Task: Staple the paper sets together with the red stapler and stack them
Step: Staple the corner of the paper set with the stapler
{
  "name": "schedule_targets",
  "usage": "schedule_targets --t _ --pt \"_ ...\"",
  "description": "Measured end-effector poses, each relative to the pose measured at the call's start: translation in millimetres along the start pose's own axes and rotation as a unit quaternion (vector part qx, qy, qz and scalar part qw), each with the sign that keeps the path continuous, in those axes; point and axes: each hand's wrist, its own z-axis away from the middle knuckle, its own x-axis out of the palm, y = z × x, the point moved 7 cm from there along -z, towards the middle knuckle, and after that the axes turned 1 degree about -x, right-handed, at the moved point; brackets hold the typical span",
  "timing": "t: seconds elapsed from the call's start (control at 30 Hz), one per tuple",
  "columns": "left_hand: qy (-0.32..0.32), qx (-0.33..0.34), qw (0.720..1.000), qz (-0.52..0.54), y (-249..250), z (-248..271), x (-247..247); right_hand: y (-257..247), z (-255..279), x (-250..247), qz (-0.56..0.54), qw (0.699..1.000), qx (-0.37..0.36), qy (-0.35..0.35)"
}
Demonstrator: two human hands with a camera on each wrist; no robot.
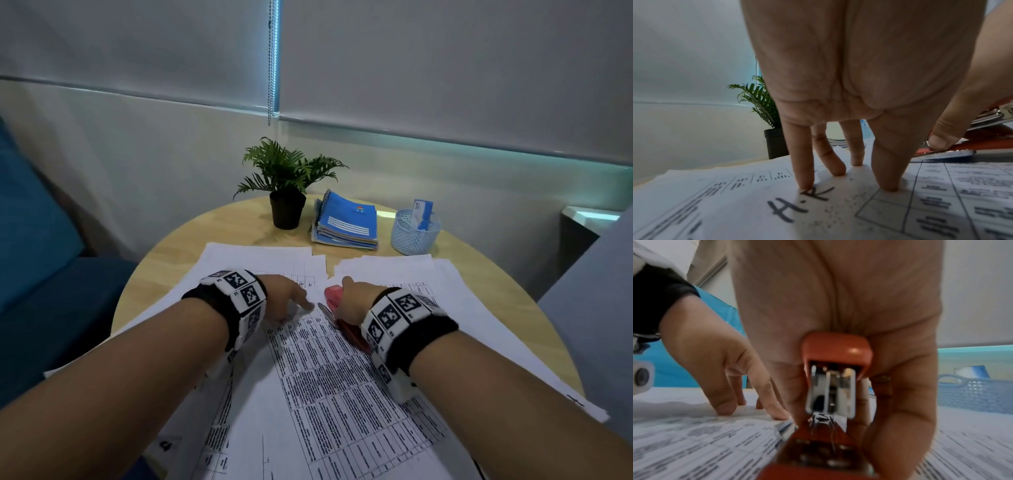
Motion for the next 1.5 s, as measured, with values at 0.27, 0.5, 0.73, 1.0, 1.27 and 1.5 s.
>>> schedule_targets --t 0.27,0.5,0.73,1.0,1.27,1.5 --pt "-0.005 0.003 1.0 0.001 -2 -4 0 2 -6 6 -0.006 1.0 0.01 0.002" --pt "-0.012 0.008 1.0 -0.025 3 -1 -3 -3 -17 8 0.01 1.0 0.023 -0.016" --pt "-0.005 0.023 0.999 -0.041 8 0 -2 2 -25 12 0.001 1.0 0.013 -0.021" --pt "0.001 0.013 1.0 -0.01 4 -3 1 14 -31 13 0.036 0.999 -0.009 0.001" --pt "-0.003 -0.002 1.0 0.003 2 -4 1 19 -34 11 0.025 1.0 -0.005 0.005" --pt "-0.002 0.0 1.0 -0.008 -1 -8 4 28 -40 18 -0.063 0.997 0.025 -0.024"
